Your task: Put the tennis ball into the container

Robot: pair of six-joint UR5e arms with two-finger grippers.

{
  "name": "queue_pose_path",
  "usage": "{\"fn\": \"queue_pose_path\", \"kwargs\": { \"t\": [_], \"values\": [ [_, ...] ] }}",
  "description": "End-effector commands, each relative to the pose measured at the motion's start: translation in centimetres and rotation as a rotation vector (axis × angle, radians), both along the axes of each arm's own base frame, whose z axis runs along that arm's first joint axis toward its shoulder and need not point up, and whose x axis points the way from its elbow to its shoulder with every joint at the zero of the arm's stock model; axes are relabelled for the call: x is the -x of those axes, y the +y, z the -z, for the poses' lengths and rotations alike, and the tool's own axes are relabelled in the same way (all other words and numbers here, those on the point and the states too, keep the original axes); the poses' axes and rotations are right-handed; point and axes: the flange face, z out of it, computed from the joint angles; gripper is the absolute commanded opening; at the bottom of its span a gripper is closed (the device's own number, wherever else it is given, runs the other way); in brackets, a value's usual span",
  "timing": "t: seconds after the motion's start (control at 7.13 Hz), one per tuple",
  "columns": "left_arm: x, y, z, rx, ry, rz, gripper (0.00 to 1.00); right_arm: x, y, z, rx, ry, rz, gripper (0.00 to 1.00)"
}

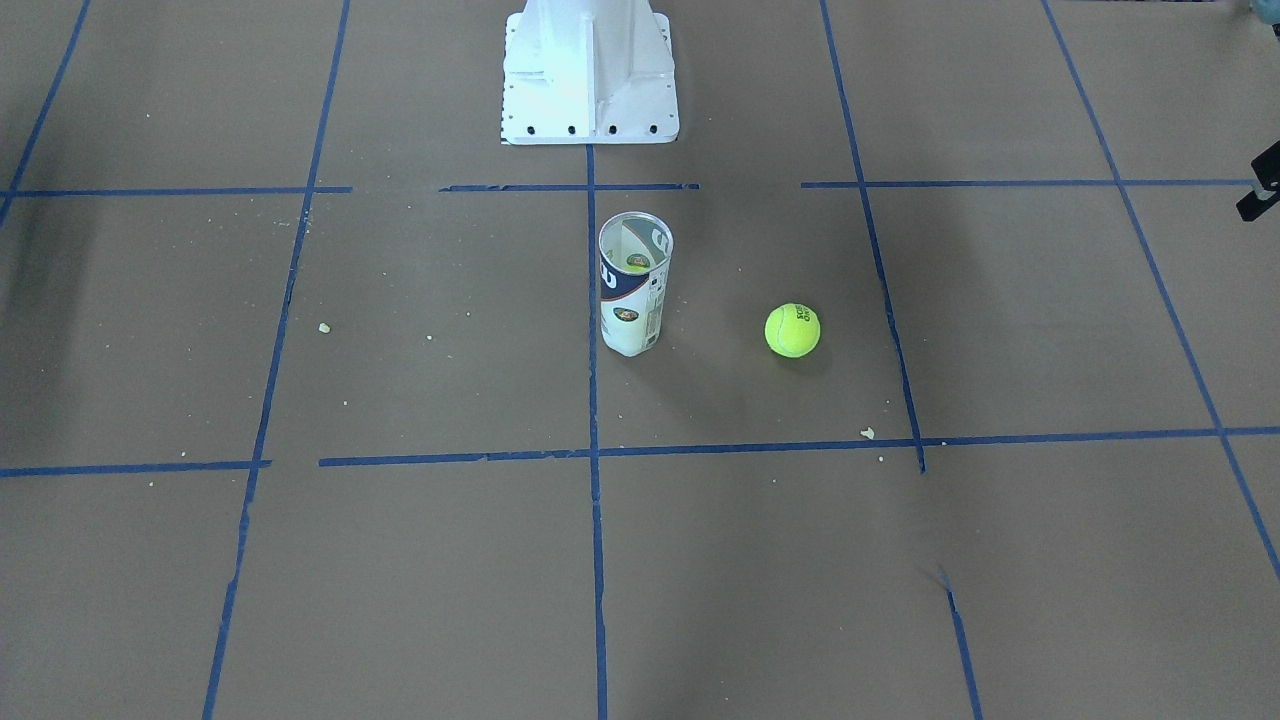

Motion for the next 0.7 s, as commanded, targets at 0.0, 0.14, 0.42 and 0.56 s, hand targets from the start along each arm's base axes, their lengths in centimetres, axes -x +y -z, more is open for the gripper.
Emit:
{"fn": "queue_pose_path", "kwargs": {
  "t": [0.0,0.14,0.42,0.56],
  "values": [
    [-5.3,-0.1,2.1,-0.001,0.041,0.016,1.0,0.0,0.0,0.0,0.0,0.0,0.0,1.0],
    [-8.2,0.2,3.5,0.02,0.065,0.025,1.0,0.0,0.0,0.0,0.0,0.0,0.0,1.0],
    [-15.4,0.8,8.8,-0.01,0.021,0.047,1.0,0.0,0.0,0.0,0.0,0.0,0.0,1.0],
    [-17.6,0.1,11.6,-0.006,0.043,0.046,1.0,0.0,0.0,0.0,0.0,0.0,0.0,1.0]
  ]
}}
